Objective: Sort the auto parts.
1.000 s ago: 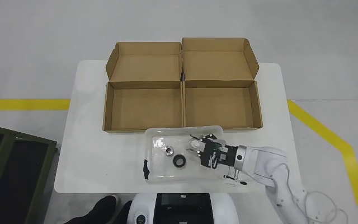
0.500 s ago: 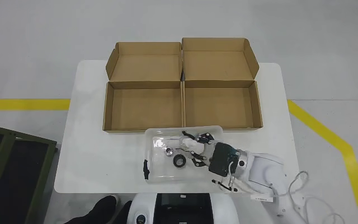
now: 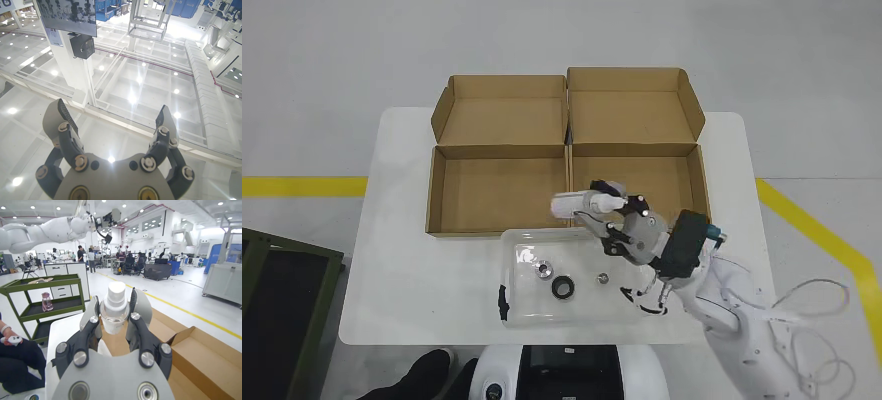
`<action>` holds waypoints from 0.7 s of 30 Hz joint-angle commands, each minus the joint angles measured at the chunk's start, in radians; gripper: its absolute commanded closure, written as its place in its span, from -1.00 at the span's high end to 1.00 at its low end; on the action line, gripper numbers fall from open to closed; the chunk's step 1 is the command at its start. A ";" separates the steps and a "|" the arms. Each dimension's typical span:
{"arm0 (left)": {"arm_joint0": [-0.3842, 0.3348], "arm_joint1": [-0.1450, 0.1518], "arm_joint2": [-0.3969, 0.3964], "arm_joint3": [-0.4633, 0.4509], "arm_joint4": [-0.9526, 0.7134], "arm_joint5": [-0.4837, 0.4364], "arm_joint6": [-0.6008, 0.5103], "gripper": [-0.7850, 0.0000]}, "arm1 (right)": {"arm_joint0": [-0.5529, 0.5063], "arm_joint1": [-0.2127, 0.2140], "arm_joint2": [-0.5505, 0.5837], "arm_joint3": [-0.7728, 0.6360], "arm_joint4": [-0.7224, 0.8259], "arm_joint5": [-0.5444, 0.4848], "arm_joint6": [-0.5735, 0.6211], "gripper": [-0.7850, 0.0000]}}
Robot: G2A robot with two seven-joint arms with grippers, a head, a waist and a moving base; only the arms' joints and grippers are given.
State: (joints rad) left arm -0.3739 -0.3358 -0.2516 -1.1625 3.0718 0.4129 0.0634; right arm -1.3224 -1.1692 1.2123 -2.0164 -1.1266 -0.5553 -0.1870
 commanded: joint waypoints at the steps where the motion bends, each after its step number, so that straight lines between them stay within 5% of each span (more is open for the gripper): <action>1: 0.000 0.000 0.000 0.000 0.000 0.000 0.000 1.00 | 0.011 -0.003 0.009 -0.001 0.025 0.032 -0.023 -1.00; 21: 0.000 0.000 0.000 0.000 0.000 0.000 0.000 1.00 | 0.039 -0.025 0.083 -0.064 0.146 0.218 -0.119 -1.00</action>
State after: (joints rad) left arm -0.3739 -0.3358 -0.2516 -1.1625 3.0718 0.4129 0.0634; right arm -1.2809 -1.1932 1.2916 -2.0761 -0.9812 -0.3455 -0.3044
